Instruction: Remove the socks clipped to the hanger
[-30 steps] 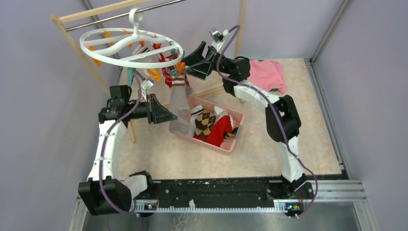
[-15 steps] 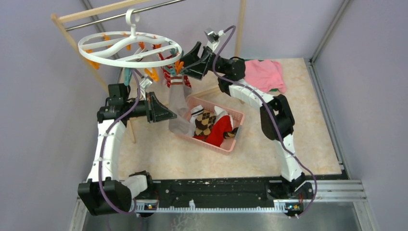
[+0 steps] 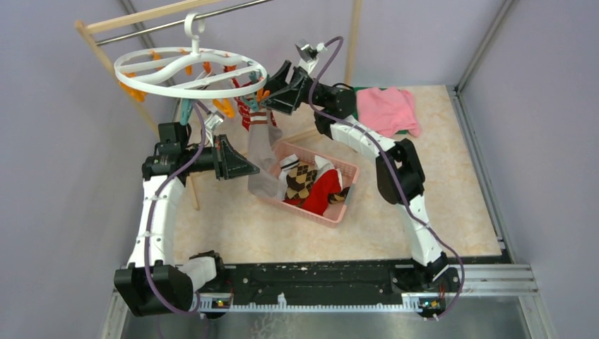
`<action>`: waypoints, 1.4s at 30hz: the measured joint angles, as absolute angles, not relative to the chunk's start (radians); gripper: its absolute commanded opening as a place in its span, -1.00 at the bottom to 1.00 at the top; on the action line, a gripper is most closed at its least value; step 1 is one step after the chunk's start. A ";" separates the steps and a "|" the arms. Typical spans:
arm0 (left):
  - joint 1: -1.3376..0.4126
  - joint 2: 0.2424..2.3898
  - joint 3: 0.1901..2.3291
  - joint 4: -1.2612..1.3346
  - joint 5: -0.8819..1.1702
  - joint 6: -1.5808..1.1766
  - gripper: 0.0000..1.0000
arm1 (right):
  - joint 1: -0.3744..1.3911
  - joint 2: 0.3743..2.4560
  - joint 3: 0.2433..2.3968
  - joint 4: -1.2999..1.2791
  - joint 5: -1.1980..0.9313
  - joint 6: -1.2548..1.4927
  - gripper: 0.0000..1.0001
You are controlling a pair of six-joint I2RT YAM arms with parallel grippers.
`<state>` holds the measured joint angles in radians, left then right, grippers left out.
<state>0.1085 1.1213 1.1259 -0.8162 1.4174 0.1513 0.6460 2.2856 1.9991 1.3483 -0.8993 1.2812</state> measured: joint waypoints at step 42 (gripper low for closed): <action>0.091 1.142 0.930 -0.673 1.324 0.148 -1.00 | 0.625 1.948 1.497 0.755 -0.733 0.791 0.97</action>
